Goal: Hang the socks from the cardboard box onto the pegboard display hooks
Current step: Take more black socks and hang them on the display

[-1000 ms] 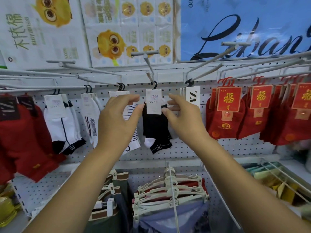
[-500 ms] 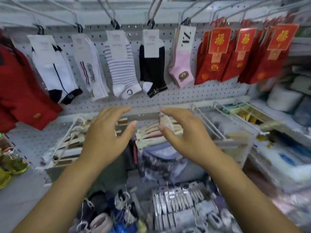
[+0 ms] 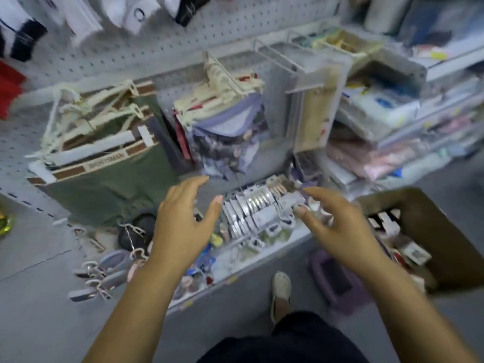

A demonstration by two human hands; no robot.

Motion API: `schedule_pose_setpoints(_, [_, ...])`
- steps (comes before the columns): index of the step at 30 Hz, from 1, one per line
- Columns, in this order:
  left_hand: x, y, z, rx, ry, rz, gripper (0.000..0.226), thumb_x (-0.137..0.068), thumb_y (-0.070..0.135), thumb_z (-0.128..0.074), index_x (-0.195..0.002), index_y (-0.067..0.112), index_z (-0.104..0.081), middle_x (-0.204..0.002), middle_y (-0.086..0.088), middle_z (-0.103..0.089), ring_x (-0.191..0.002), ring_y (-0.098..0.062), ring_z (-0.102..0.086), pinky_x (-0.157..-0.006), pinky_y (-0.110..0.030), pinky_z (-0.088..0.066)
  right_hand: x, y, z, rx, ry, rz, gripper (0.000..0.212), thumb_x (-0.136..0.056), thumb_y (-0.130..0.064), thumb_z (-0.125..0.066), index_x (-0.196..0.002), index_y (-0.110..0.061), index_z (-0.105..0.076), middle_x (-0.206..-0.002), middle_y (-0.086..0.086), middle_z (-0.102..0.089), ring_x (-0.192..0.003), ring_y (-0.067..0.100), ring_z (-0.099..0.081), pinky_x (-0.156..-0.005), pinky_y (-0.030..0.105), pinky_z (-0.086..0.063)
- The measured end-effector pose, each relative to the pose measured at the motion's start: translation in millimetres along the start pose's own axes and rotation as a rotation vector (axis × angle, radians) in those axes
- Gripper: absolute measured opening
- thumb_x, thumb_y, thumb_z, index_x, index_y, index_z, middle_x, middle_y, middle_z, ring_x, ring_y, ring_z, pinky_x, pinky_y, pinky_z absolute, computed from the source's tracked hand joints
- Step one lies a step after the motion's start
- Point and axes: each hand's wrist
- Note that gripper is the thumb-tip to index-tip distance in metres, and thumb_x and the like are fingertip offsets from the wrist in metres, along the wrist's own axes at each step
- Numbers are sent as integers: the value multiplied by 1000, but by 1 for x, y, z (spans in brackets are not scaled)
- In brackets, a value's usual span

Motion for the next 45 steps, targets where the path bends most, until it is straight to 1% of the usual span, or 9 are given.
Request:
schedule_pose_setpoints(6, [17,23,-71,-54,-245,-96,45,-98,43,-61,-138,21,-57,-143,2,-57,-133,-21,-49,-110,-46,-41,74,81,42,82,4,-334,43,-94,-33,-68,-134,-19,-62,-131,-1,-64,-123,18,-58,-103,34,-46])
schedule_pose_setpoints(13, [6,83,-172,-52,-484,-136,57,-92,51,-52,-139,20,-57,-146,1,-56,-136,-21,-48,-111,-36,-39,110,185,94,96,-20,-678,45,-94,-34,-69,-133,-14,-63,-134,7,-63,-122,26,-60,-96,38,-50])
schedule_pose_setpoints(21, [-48,154,-294,-145,-722,-130,55,-96,45,-57,-143,17,-53,-148,-5,-53,-136,-28,-48,-109,-43,-43,61,315,131,28,-31,-862,36,-96,-38,-65,-122,-14,-69,-118,5,-71,-111,22,-64,-88,31,-48])
schedule_pose_setpoints(29, [-78,185,-426,-229,-981,-13,45,-98,30,-63,-138,12,-55,-141,-12,-56,-126,-31,-54,-98,-37,-43,-26,462,98,-242,44,-1068,34,-100,-35,-60,-121,-9,-68,-112,4,-70,-108,22,-66,-86,29,-46])
schedule_pose_setpoints(32, [-88,185,-464,-190,-989,81,43,-98,34,-62,-137,16,-56,-138,-7,-57,-125,-27,-55,-93,-31,-41,-60,507,81,-262,50,-1092,40,-102,-34,-58,-134,-10,-61,-129,7,-66,-117,23,-62,-101,35,-49])
schedule_pose_setpoints(34, [-97,186,-489,-152,-975,125,51,-98,37,-62,-145,21,-49,-146,-1,-52,-135,-20,-48,-100,-29,-37,-79,538,70,-260,23,-1121,42,-103,-32,-56,-138,-10,-56,-138,11,-62,-126,27,-58,-109,39,-45])
schedule_pose_setpoints(38, [-105,187,-526,-107,-995,254,78,-97,42,-63,-160,20,-23,-158,4,-36,-142,-13,-39,-112,-28,-32,-106,587,52,-167,-123,-1173,45,-102,-32,-53,-139,-6,-53,-139,17,-58,-129,33,-54,-107,37,-42])
schedule_pose_setpoints(42, [-100,181,-545,-155,-845,272,72,-92,41,-65,-154,17,-36,-153,-10,-39,-135,-27,-49,-111,-48,-43,-102,638,20,25,-291,-1155,69,-90,-61,-52,-139,-14,-44,-143,14,-55,-131,34,-51,-108,47,-44])
schedule_pose_setpoints(45, [-94,179,-547,-147,-675,317,67,-92,29,-71,-149,10,-40,-143,-12,-45,-116,-24,-59,-102,-42,-49,-97,624,19,35,-211,-1142,66,-90,-44,-69,-141,-10,-47,-141,15,-55,-130,35,-53,-106,49,-45])
Point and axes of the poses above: each hand's wrist, its own x-axis away from the middle knuckle, its own z-axis out of the back of the hand, y = z × x
